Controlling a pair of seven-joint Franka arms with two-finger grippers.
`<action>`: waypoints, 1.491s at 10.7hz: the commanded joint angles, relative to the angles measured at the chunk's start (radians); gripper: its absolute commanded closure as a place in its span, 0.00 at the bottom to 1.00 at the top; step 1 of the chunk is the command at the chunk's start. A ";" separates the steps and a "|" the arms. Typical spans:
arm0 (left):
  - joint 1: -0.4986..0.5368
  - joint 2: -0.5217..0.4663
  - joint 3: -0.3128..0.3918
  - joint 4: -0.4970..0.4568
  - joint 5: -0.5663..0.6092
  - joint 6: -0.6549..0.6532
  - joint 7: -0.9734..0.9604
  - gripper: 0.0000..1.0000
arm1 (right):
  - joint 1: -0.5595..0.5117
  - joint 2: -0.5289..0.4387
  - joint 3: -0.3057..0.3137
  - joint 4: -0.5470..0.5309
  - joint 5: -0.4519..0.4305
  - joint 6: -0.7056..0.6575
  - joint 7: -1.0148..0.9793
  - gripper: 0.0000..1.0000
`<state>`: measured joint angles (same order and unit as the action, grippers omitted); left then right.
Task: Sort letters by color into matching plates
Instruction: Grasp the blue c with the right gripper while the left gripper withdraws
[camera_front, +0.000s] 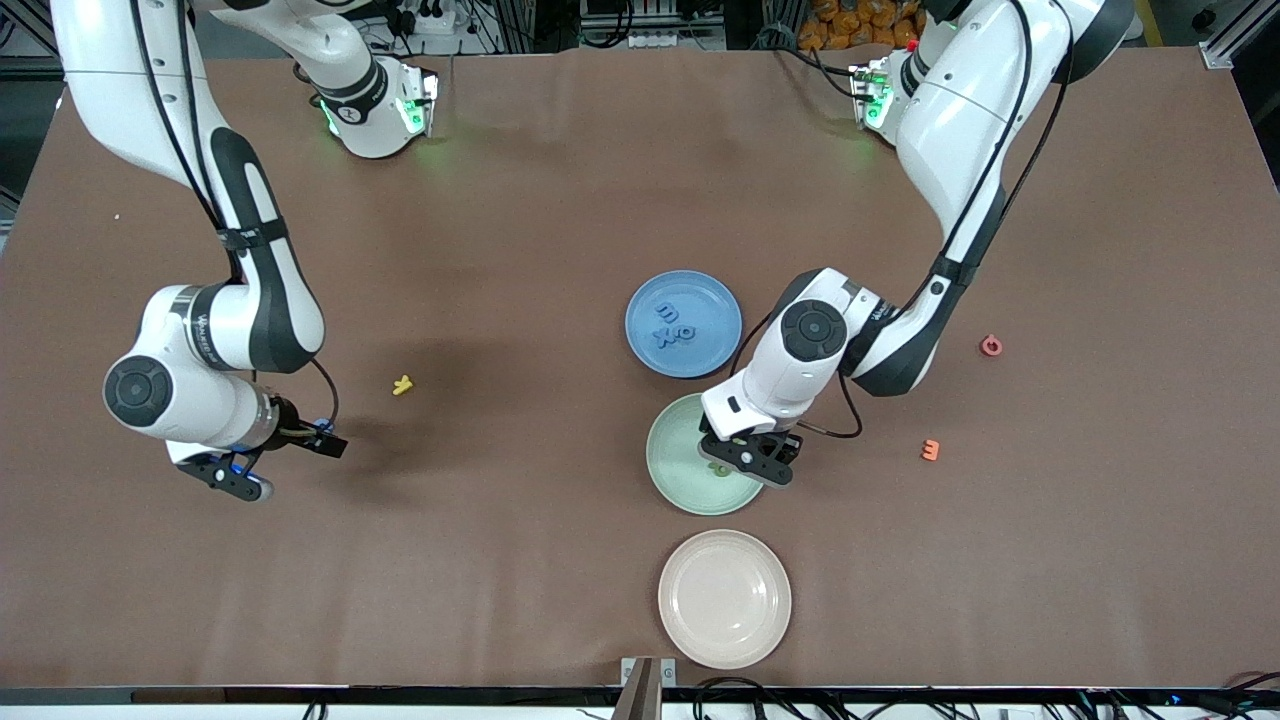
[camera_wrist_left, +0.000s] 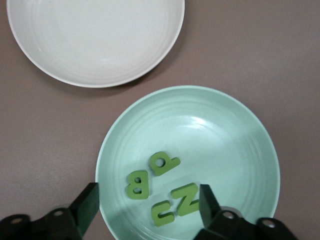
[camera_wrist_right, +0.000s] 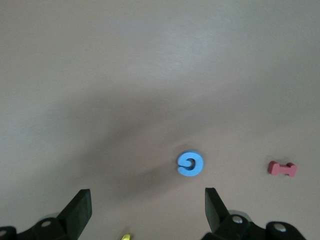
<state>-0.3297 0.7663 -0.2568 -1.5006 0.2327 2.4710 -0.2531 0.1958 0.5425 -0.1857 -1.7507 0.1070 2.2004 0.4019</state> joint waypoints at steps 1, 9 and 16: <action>0.006 -0.091 0.005 -0.004 0.008 -0.055 -0.054 0.00 | -0.064 -0.094 0.008 -0.212 0.005 0.149 0.014 0.00; 0.187 -0.445 0.002 0.005 -0.096 -0.466 -0.040 0.00 | -0.111 -0.050 0.026 -0.291 0.153 0.347 -0.020 0.05; 0.325 -0.637 0.008 0.003 -0.098 -0.671 -0.034 0.00 | -0.079 0.030 0.029 -0.283 0.214 0.432 0.041 0.05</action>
<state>-0.0217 0.1883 -0.2502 -1.4670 0.1585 1.8459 -0.2900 0.1112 0.5566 -0.1560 -2.0332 0.3058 2.6078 0.4300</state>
